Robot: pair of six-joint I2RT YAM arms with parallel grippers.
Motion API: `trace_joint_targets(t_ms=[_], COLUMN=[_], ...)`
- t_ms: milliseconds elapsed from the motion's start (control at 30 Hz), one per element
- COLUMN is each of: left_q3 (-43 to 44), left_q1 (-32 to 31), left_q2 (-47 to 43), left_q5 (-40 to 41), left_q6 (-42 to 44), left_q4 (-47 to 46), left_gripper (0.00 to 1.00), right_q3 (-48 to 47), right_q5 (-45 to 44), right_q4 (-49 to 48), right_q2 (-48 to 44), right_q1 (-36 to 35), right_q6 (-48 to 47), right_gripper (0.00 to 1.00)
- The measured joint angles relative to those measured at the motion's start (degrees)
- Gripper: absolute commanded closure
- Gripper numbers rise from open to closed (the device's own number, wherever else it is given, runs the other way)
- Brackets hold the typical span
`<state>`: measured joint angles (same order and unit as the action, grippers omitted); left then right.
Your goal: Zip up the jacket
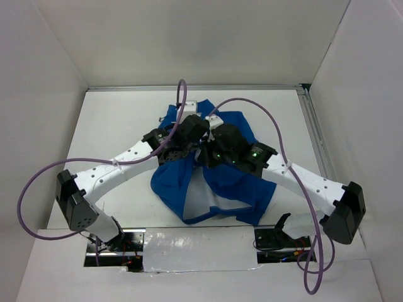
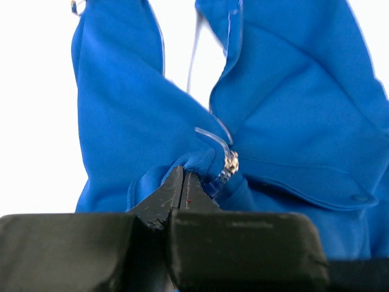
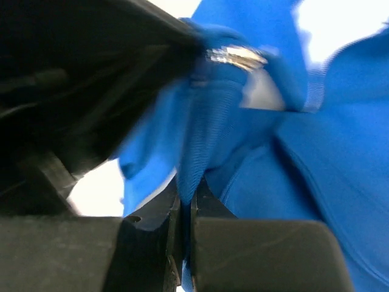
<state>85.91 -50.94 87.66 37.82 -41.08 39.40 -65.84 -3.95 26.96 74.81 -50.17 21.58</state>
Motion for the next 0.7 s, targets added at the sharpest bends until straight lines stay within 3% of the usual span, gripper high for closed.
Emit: trace_joint_targets(t_ms=[100, 200, 333, 400, 533, 567, 600, 700], left_q3=[1.18, 1.46, -2.73, -6.95, -13.7, -14.82, -15.58, -16.83], left_q1=[-0.46, -0.68, -0.63, -0.52, -0.35, -0.31, -0.24, -0.17], left_q2=[1.51, 1.7, -1.18, -4.68, -13.31, -15.37, -17.0, -20.33], left_q5=[-0.94, -2.25, -4.24, -5.9, -11.13, -12.85, -14.45, -19.52], left_q6=[-4.55, -8.57, -9.79, -9.4, -6.36, -5.53, -5.22, -3.96], left_q4=[2.84, 5.03, 3.06, 1.09, -2.1, -2.89, -3.45, -4.28], left_gripper=[1.0, 1.0, 1.0, 1.0, 1.0, 0.96, 0.81, 0.61], right_q3=[3.61, 4.9, 5.55, 5.64, 6.86, 7.37, 7.89, 9.18], right_q5=[13.11, 19.93, 18.38, 15.56, 11.19, 10.54, 10.08, 9.49], right_q4=[-4.33, -6.4, -7.08, -7.08, -7.08, -7.21, -7.23, -7.21], right_q2=[-2.54, -2.95, -2.82, -2.56, -2.58, -2.67, -2.8, -3.76], right_q1=[3.37, 5.11, 5.22, 5.2, 5.11, 5.03, 4.87, 4.07], right_q6=[-1.55, -1.75, 0.79, 2.05, 2.78, 2.67, 2.47, 1.27], right_gripper=[1.0, 1.0, 1.0, 0.95, 1.0, 1.0, 1.0, 1.0])
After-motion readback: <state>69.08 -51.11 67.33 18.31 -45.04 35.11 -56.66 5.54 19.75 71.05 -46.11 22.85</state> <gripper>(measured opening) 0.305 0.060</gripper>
